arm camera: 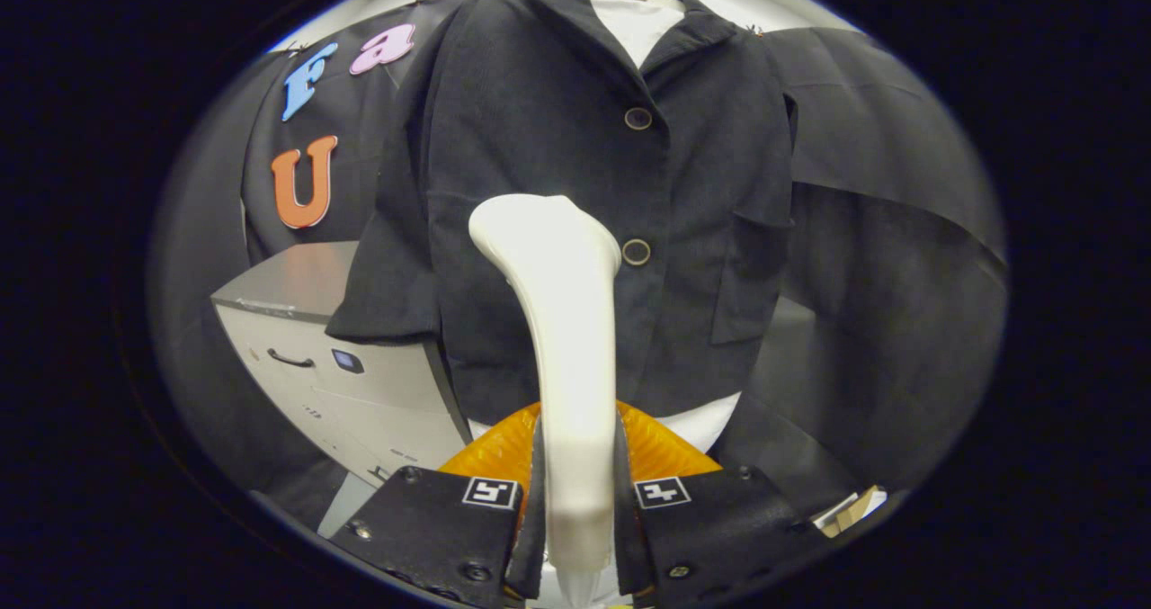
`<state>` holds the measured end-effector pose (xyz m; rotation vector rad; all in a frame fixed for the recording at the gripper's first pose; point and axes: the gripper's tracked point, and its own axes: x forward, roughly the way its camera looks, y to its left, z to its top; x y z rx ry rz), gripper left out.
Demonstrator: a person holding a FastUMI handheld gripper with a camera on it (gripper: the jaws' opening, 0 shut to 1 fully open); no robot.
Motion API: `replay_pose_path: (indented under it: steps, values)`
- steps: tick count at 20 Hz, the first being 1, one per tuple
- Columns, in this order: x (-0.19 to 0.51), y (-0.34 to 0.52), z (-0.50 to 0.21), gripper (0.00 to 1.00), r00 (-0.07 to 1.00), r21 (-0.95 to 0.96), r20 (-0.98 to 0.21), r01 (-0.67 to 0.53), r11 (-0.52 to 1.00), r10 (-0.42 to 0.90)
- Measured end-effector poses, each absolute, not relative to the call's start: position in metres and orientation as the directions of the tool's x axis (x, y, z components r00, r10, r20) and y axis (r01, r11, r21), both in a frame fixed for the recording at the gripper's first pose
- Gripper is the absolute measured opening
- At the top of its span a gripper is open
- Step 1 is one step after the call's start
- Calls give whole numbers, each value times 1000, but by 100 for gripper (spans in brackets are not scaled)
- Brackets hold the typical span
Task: Iron the clothes twice with a garment steamer, once on the left side and once on the right side.
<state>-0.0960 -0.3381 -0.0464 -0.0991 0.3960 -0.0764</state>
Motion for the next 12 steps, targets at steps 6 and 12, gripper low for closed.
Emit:
replay_pose_path:
  steps: [6, 12]
  values:
    - [-100, -339, -75, 34, 902, -110, -419, 57, 992, -98]
    - [-105, -341, -105, 34, 883, -114, -457, 66, 991, -111]
